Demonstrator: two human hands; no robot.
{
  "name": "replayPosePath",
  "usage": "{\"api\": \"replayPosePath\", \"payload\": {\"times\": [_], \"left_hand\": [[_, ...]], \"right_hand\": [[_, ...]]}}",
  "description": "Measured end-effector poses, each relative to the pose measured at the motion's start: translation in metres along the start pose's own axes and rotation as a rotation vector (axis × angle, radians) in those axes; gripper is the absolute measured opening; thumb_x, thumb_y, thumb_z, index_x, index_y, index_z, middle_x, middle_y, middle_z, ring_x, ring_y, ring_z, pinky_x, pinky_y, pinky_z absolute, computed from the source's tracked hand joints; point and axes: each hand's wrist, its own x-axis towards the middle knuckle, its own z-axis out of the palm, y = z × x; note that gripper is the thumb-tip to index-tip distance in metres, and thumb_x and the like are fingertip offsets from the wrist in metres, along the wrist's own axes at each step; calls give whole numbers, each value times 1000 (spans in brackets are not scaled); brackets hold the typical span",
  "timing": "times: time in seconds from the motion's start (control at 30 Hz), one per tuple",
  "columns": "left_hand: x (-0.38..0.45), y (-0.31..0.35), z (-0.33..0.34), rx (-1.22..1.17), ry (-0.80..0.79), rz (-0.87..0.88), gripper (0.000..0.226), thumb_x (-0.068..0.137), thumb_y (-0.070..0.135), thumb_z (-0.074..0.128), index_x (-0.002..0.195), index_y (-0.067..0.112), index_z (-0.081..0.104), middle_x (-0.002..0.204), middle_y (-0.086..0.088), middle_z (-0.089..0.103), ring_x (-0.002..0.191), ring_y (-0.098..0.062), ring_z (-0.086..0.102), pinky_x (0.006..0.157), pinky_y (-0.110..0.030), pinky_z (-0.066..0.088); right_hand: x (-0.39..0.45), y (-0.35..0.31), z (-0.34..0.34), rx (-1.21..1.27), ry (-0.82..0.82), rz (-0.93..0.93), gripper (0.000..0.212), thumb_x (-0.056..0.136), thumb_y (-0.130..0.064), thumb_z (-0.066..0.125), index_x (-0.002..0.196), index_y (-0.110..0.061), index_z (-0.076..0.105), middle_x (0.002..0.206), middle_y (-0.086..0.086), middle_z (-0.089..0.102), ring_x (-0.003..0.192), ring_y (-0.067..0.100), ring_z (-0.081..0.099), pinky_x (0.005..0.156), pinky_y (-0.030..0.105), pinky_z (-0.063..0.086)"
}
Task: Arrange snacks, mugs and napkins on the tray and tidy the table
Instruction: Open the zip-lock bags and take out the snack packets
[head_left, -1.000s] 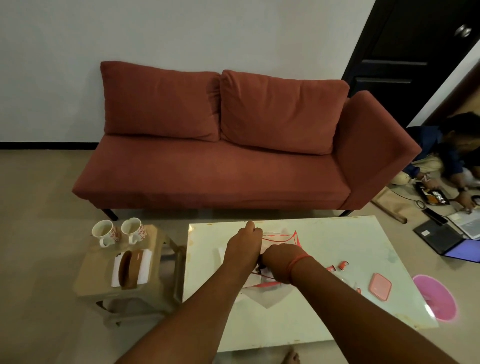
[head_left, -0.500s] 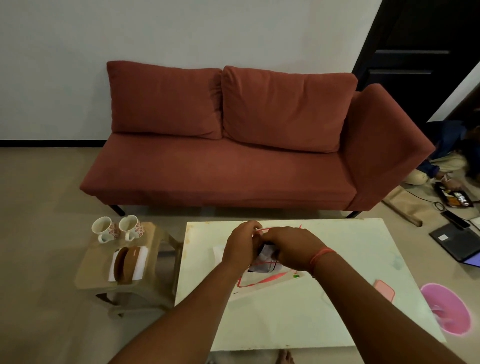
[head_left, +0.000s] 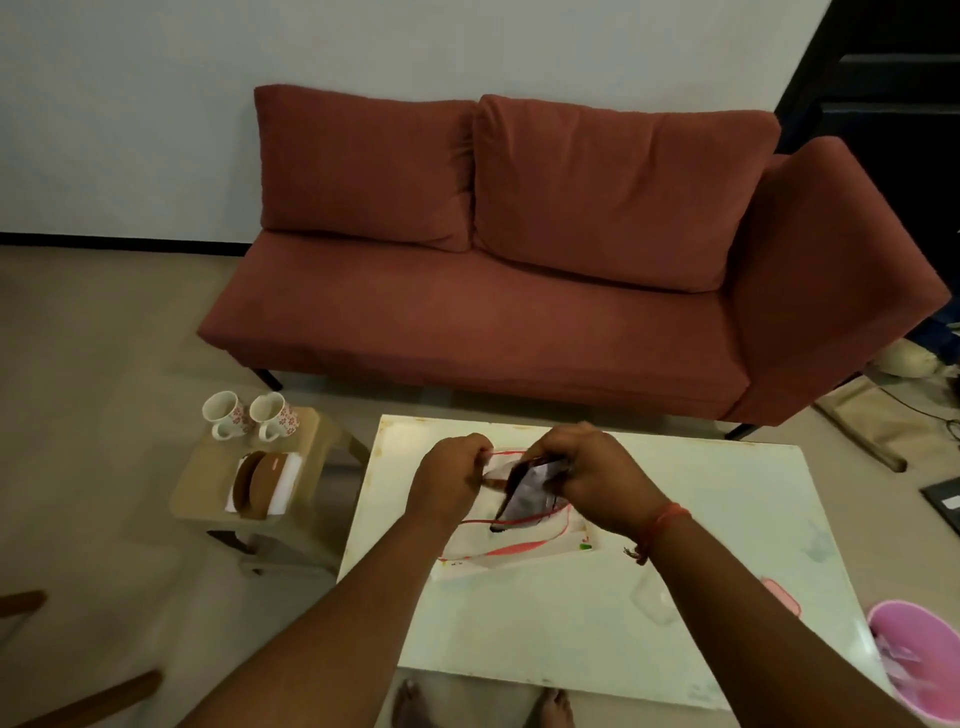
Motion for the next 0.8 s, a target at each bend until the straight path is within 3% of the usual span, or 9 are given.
{"api": "replayPosePath", "payload": {"times": [0.07, 0.2, 0.3, 0.37, 0.47, 0.53, 0.63, 0.73, 0.8], "left_hand": [[1, 1, 8, 14, 4, -42, 13, 94, 23, 63, 104, 19, 69, 97, 1, 71, 86, -18, 66, 83, -19, 49], [-2, -7, 19, -108, -53, -209, 14, 94, 25, 62, 103, 17, 68, 104, -5, 72, 89, -22, 66, 89, -28, 54], [-7, -19, 21, -170, 29, -304, 13, 97, 22, 58, 102, 16, 68, 105, -7, 72, 92, -22, 63, 91, -31, 52], [-9, -23, 21, -219, 75, -375, 13, 98, 24, 57, 104, 17, 67, 108, -4, 70, 93, -20, 63, 96, -34, 52], [-16, -33, 21, -299, 116, -457, 7, 98, 22, 56, 98, 18, 62, 102, -1, 65, 87, -17, 60, 86, -29, 50], [-23, -43, 23, -337, 156, -492, 8, 98, 17, 56, 95, 16, 63, 100, -6, 67, 90, -24, 62, 86, -34, 51], [-36, -54, 26, -373, 196, -581, 11, 98, 19, 56, 92, 16, 65, 96, -6, 67, 89, -25, 62, 80, -37, 51], [-47, -63, 31, -426, 237, -646, 11, 98, 27, 57, 95, 21, 65, 96, 0, 68, 88, -22, 63, 82, -41, 54], [-49, -71, 39, -436, 249, -673, 13, 98, 32, 57, 99, 23, 65, 98, 1, 68, 90, -21, 64, 85, -43, 55]], "right_hand": [[-8, 15, 0, 205, 78, 70, 29, 79, 5, 71, 95, -18, 76, 94, -3, 71, 91, 18, 61, 79, 27, 51], [-21, 33, -8, 680, 227, 69, 32, 76, 14, 72, 93, -13, 73, 97, 2, 72, 94, 20, 68, 79, 28, 57], [-20, 50, -15, 865, 303, 87, 34, 78, 11, 70, 98, -16, 71, 103, 10, 73, 99, 29, 68, 85, 39, 57], [-18, 64, -14, 998, 367, 179, 32, 83, 6, 67, 104, -19, 69, 105, 9, 73, 99, 28, 69, 85, 40, 57], [-11, 89, 10, 1255, 459, 435, 29, 91, 2, 61, 115, -14, 63, 103, 3, 74, 88, 17, 72, 69, 29, 56], [-5, 114, 39, 1202, 514, 637, 25, 91, -2, 63, 113, -15, 65, 99, 4, 73, 80, 19, 69, 61, 28, 52], [5, 160, 98, 1091, 464, 895, 20, 86, 0, 65, 102, -11, 68, 89, 11, 71, 69, 25, 62, 55, 27, 48], [13, 196, 150, 891, 360, 1054, 23, 78, -10, 68, 100, -14, 71, 86, 11, 73, 71, 30, 67, 59, 34, 55], [22, 211, 177, 851, 326, 1123, 18, 81, -11, 69, 99, -11, 68, 82, 9, 70, 71, 30, 68, 54, 32, 57]]}}
